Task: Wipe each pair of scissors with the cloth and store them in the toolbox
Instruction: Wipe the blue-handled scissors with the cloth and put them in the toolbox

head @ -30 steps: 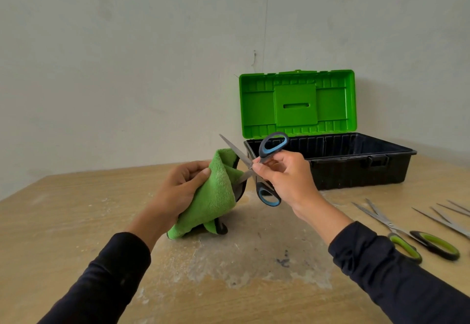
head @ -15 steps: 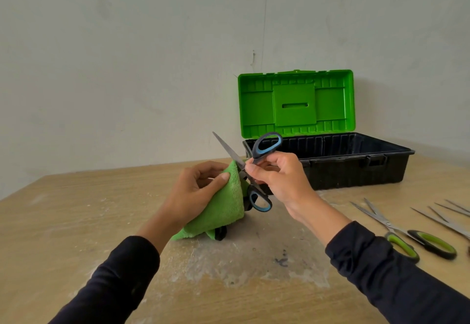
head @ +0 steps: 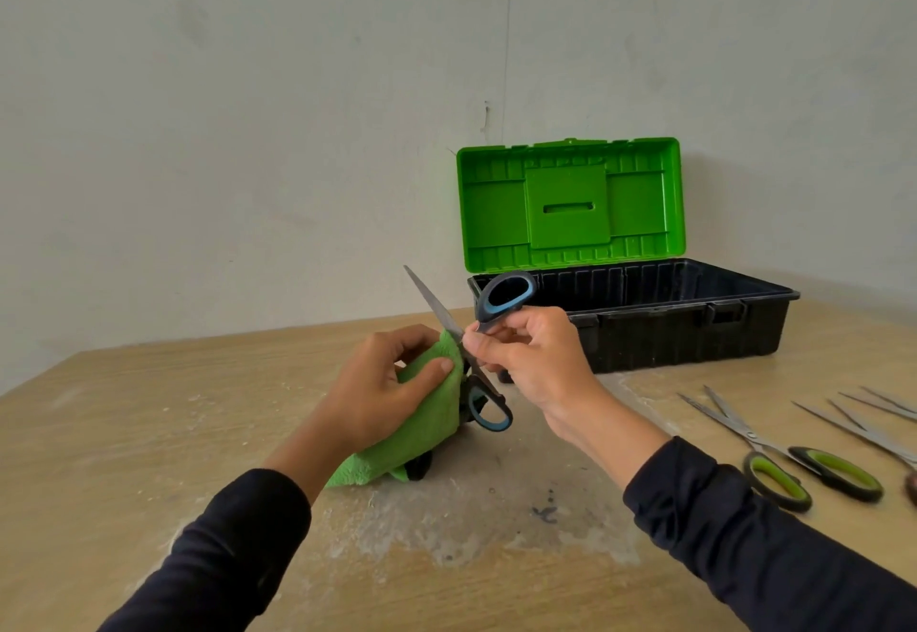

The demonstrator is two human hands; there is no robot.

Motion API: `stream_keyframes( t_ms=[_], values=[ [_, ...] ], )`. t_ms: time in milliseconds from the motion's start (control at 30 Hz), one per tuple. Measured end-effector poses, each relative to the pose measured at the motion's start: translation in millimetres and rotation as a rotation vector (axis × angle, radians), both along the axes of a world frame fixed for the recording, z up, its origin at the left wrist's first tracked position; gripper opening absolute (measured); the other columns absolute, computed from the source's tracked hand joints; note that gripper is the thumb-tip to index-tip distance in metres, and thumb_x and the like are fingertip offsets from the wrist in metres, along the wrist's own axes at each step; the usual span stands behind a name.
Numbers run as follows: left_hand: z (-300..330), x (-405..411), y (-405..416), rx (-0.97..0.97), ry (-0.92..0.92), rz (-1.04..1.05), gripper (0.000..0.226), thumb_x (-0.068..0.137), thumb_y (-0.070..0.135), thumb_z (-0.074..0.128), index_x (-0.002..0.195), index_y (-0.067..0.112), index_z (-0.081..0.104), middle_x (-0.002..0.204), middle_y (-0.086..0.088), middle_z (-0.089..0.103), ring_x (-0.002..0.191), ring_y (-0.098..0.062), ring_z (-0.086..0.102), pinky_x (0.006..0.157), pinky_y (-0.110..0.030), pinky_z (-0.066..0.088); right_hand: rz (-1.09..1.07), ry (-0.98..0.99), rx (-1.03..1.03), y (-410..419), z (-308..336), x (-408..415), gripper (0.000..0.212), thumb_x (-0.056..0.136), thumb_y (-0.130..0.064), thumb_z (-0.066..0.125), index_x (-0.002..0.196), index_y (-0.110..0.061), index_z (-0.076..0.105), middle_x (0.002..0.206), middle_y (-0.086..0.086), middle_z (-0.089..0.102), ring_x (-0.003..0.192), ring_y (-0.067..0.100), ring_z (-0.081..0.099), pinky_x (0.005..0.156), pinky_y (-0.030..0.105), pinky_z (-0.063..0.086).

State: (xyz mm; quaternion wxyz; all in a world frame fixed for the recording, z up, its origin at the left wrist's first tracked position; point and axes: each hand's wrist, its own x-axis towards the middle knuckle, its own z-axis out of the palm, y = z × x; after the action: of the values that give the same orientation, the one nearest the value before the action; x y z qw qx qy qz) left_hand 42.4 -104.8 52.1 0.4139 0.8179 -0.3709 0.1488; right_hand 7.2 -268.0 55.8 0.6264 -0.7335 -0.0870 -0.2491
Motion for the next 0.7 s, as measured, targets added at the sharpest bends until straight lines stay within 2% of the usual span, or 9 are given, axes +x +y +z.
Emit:
stream_keyframes(
  t_ms=[100,167,300,400,500,600,700],
  values=[
    [3.6,-0.1,3.1,0.003,-0.026,0.013,0.016,0.077,0.035,0.057,0.084,0.023,0.065,0.079,0.007,0.068,0.076,-0.008,0.063,0.074,-0.027,0.052,0.011,-0.032,-0.048,-5.2,4.2,-0.1,0.004,0.077,-0.007,0.073,0.076,-0.011,0.071,0.066,0.006,0.066,0.054,0.005,0.058,0.056,0.016,0.048],
    [5.2,-0.2,2.0,-0.029,-0.052,0.017,0.014,0.077,0.03,0.063,0.084,0.017,0.066,0.08,0.002,0.069,0.077,-0.012,0.064,0.078,-0.029,0.052,0.018,-0.054,-0.113,-6.0,4.2,0.6,0.004,0.076,-0.009,0.074,0.078,-0.012,0.072,0.072,0.01,0.07,0.06,0.011,0.062,0.06,0.022,0.051],
    [4.0,-2.3,-1.7,-0.108,-0.044,0.015,0.012,0.079,0.019,0.069,0.084,0.009,0.066,0.079,-0.008,0.069,0.076,-0.021,0.064,0.074,-0.033,0.053,0.011,-0.085,-0.166,-0.6,0.1,1.2,0.009,0.075,-0.01,0.074,0.078,-0.018,0.073,0.078,0.006,0.073,0.076,0.023,0.069,0.076,0.034,0.057],
    [3.4,-4.1,-5.3,-0.071,-0.091,0.029,0.005,0.082,0.019,0.066,0.081,0.014,0.064,0.073,-0.001,0.066,0.07,-0.014,0.061,0.066,-0.023,0.049,0.045,-0.088,-0.118,-4.3,2.2,1.1,0.014,0.075,-0.006,0.074,0.075,-0.02,0.071,0.074,0.003,0.071,0.07,0.015,0.066,0.071,0.026,0.056],
    [5.2,-5.7,-5.3,-0.041,-0.111,0.035,0.003,0.083,0.016,0.064,0.08,0.017,0.064,0.071,0.004,0.065,0.067,-0.007,0.058,0.064,-0.013,0.044,0.06,-0.076,-0.083,-7.2,5.5,-1.0,0.013,0.074,-0.003,0.074,0.075,-0.016,0.071,0.073,0.008,0.07,0.066,0.014,0.064,0.066,0.021,0.054],
    [6.9,-5.3,-0.3,-0.046,-0.11,0.048,0.003,0.082,0.014,0.065,0.083,0.016,0.067,0.075,0.003,0.069,0.072,-0.007,0.062,0.068,-0.013,0.046,0.064,-0.084,-0.029,-12.2,11.1,-2.1,0.008,0.075,-0.003,0.073,0.077,-0.011,0.072,0.075,0.014,0.069,0.061,0.012,0.061,0.059,0.02,0.052],
    [8.9,-4.3,1.0,-0.094,-0.086,0.058,0.005,0.077,0.014,0.071,0.081,0.015,0.068,0.076,0.001,0.07,0.074,-0.01,0.065,0.072,-0.019,0.051,0.074,-0.091,-0.055,-16.1,12.4,-1.2,0.007,0.076,-0.004,0.072,0.078,-0.011,0.072,0.073,0.009,0.07,0.061,0.01,0.062,0.059,0.019,0.052]
  ],
)
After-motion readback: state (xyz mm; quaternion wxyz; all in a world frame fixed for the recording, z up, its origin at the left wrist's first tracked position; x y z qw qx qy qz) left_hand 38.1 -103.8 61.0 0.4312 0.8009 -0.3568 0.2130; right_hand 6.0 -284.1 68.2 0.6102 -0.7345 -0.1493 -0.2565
